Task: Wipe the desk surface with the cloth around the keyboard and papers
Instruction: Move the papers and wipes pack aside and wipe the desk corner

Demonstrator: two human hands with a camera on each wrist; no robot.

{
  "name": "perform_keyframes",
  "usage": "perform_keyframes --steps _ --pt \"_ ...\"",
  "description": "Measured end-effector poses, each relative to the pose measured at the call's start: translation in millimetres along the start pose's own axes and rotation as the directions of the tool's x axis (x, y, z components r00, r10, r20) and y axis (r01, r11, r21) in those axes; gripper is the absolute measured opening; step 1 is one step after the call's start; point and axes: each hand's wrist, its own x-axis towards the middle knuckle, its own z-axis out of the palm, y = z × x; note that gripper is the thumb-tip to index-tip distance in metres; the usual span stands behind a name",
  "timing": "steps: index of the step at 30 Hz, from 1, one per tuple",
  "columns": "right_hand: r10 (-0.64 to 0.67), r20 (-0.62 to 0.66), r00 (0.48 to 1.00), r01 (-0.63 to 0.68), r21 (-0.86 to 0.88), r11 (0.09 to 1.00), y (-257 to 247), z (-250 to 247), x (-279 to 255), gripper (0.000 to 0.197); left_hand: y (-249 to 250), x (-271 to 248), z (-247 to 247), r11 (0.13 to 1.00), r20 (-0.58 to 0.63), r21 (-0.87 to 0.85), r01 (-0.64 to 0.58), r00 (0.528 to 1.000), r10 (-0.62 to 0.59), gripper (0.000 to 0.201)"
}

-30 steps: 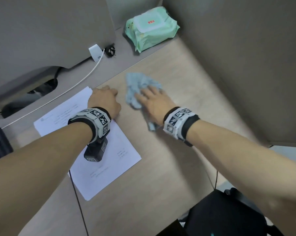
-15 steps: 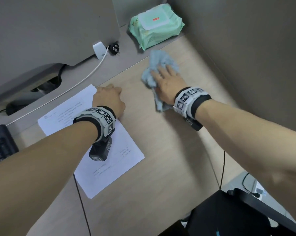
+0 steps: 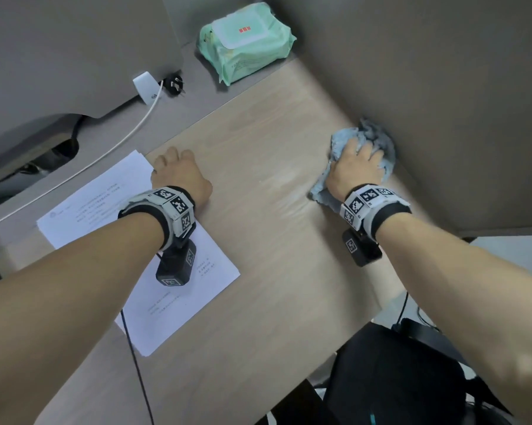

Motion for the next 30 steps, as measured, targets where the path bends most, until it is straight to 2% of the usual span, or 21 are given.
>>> perform_keyframes --steps 3,5,6,8,9,10,11,12,14,16,18,20,22,23,25,27,30 --pt "-0.141 0.07 0.988 0.144 -0.031 0.989 -32.1 -11.5 12.5 0.086 0.7 1.5 2.9 1.0 -0.01 0.002 0.013 1.0 -0.013 0.049" --pt "-0.31 0.107 0.945 0.318 -0.066 0.946 -51.6 -9.1 -0.3 0.103 2.0 2.4 5.0 1.0 -0.034 -0.002 0.017 0.999 -0.017 0.045" --pt "-0.409 0.115 0.906 0.417 -0.068 0.906 -56.8 -2.6 -14.7 0.105 2.0 2.1 5.4 1.0 -0.048 -0.003 0.016 0.999 -0.016 0.044" --pt "-0.593 0.103 0.799 0.599 -0.045 0.8 -48.8 18.7 -51.7 0.096 4.5 -2.0 8.5 1.0 -0.074 -0.005 0.0 0.997 -0.001 0.045" --pt "-0.654 0.084 0.752 0.659 -0.056 0.75 -38.8 27.7 -64.9 0.09 5.0 -3.9 10.2 1.0 -0.089 -0.009 -0.01 0.996 0.009 0.047" --pt "-0.677 0.061 0.733 0.68 -0.08 0.729 -24.2 32.9 -71.3 0.086 7.2 -6.8 12.2 0.999 -0.102 -0.018 -0.026 0.995 0.024 0.05" --pt "-0.66 0.05 0.75 0.661 -0.095 0.744 -6.0 36.7 -70.4 0.084 11.0 -11.5 14.7 0.998 -0.108 -0.028 -0.049 0.993 0.045 0.053" --pt "-0.604 0.033 0.796 0.604 -0.09 0.792 13.5 37.7 -64.3 0.081 15.6 -17.2 17.1 0.996 -0.11 -0.041 -0.074 0.991 0.069 0.054" --pt "-0.407 -0.057 0.911 0.406 -0.034 0.913 56.2 32.9 -44.6 0.07 26.3 -29.0 21.4 0.99 -0.116 -0.062 -0.13 0.986 0.122 0.056" --pt "-0.192 -0.101 0.976 0.194 0.009 0.981 87.8 24.2 -32.5 0.066 37.6 -39.6 25.5 0.984 -0.105 -0.065 -0.168 0.981 0.16 0.057" --pt "-0.119 -0.021 0.993 0.119 0.01 0.993 91.5 21.6 -37.5 0.073 47.7 -48.5 31.4 0.98 -0.071 -0.055 -0.189 0.98 0.185 0.057" --pt "-0.227 0.051 0.973 0.229 -0.029 0.973 82.9 28.9 -60.5 0.084 57.6 -57.9 40.3 0.977 -0.018 -0.038 -0.208 0.978 0.207 0.057" --pt "-0.362 0.038 0.931 0.364 -0.06 0.929 89.2 42.5 -84.7 0.079 64.7 -65.0 48.3 0.974 0.024 -0.005 -0.225 0.974 0.225 0.058" --pt "-0.366 0.026 0.93 0.367 -0.056 0.928 102.0 46.6 -92.3 0.073 66.1 -66.8 51.2 0.974 0.04 0.016 -0.225 0.974 0.224 0.058" --pt "-0.228 -0.009 0.974 0.228 -0.011 0.974 136.7 51.0 -97.4 0.067 66.6 -67.0 53.5 0.973 0.048 0.05 -0.225 0.974 0.222 0.057" --pt "-0.11 -0.012 0.994 0.11 0.003 0.994 166.2 52.0 -101.1 0.067 66.4 -66.6 53.0 0.972 0.056 0.072 -0.223 0.974 0.219 0.057" --pt "-0.118 0.011 0.993 0.118 -0.019 0.993 174.0 50.7 -99.3 0.066 67.1 -66.5 50.9 0.973 0.051 0.077 -0.218 0.975 0.215 0.055"
